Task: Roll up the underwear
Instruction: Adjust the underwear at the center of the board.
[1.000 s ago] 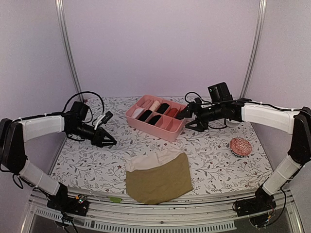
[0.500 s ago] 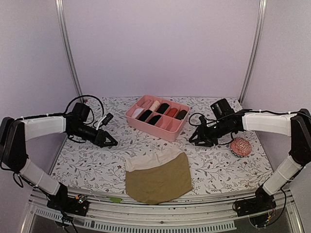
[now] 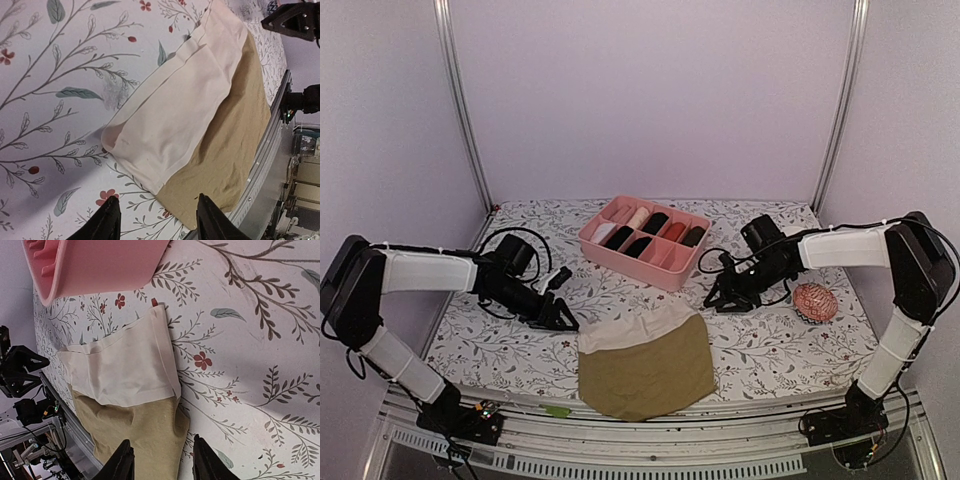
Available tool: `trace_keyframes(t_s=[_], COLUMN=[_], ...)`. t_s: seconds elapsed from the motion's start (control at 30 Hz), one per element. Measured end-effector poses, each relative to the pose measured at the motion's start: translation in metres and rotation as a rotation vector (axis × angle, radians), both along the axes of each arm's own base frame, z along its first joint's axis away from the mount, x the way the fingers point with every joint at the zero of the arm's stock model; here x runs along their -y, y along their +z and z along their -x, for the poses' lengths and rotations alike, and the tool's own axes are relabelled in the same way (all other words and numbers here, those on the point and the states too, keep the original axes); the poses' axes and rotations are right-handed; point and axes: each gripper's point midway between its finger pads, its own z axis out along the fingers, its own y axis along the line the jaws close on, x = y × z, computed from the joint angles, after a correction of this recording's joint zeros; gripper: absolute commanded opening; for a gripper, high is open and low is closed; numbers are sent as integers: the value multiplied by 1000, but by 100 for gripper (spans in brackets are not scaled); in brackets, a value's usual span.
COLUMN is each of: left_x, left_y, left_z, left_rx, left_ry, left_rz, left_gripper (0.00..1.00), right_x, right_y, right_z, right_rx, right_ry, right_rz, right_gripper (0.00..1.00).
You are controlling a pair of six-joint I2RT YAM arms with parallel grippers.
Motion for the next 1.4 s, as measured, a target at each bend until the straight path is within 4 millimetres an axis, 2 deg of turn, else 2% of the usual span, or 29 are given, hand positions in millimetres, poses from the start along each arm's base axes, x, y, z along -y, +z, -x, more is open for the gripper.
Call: trace_keyframes(t_s=[0.2,0.3,0.37,0.43,0.5,0.7,0.77,0.87,0.97,1.07,1.23,1.4], left_x=[10,14,16,17,17,7,-9,-46,-75,-76,-72,-72], left_y=[-21,-30,-35,-38,-41,-39,-35,-32,-42,-54,-55,-55], left_z=[3,-5,-12,-19,-23,-30,-39,-61,-67,-60,-59,-59], left_rx=[-49,-68,-71,-74,-78,-89,-97,-107,-151,-213,-215,-212], left_ry=[15,29,41,57,65,44,62,144,205,191,168,165], left_rz=[-73,-108,-130,-150,-168,-180,-177,-174,-184,-177,-168,-168], left_gripper=[49,45,39,24,1,0,0,0,0,0,0,0], right_x=[-2,-1,-1,0,1,3,3,4,3,0,-13,-38], right_y=[3,2,2,2,1,-1,-1,-2,0,2,3,-7], right_z=[-1,-1,0,0,0,1,2,2,1,0,1,6], right_rx=[5,3,0,-1,-5,-9,-13,-18,-17,-17,-25,-47], right_ry=[4,4,3,2,-2,-7,-7,-7,-10,-12,-8,15], right_rz=[-7,-5,-3,0,6,19,21,23,20,1,-31,-61], right_gripper=[43,44,44,44,45,46,46,46,44,43,41,41])
